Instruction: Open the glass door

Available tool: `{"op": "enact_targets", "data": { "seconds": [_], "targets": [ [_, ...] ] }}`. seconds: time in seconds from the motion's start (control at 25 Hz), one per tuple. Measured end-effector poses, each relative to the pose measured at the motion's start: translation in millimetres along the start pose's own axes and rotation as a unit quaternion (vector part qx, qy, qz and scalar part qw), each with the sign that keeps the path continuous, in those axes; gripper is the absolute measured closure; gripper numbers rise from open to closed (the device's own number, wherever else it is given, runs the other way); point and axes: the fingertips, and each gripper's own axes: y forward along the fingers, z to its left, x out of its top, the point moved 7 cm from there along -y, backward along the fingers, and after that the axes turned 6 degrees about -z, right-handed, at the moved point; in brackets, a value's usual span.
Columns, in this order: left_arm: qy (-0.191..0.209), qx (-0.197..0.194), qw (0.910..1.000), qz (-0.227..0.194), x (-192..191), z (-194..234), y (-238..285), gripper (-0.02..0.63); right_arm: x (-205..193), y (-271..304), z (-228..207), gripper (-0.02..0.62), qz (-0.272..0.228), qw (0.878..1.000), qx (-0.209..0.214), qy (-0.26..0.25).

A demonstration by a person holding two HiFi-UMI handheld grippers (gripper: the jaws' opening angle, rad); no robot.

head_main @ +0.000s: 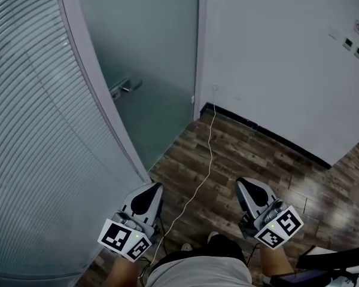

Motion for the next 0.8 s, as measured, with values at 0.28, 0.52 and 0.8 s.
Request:
{"op": "enact_targets", "data": {
  "seconds": [0.28,0.52,0.8],
  "targets": [
    [0.005,0.046,0.9989,-0.009,0.0,42.5,20.4,0.607,-14.6,68.3,-37.3,0.595,-0.004,0.999,0.039,0.018],
    [0.010,0.095,0.9954,-0.014,5.2,74.5,56.7,0.607,-23.3,134.0,-91.4,0.595,0.010,0.996,0.068,0.057],
    [0.014,0.164,0.9860,-0.026,1.2,123.4,140.6,0.607,-30.1,221.6,-183.7,0.595,0.031,0.991,0.120,0.049]
  ]
}}
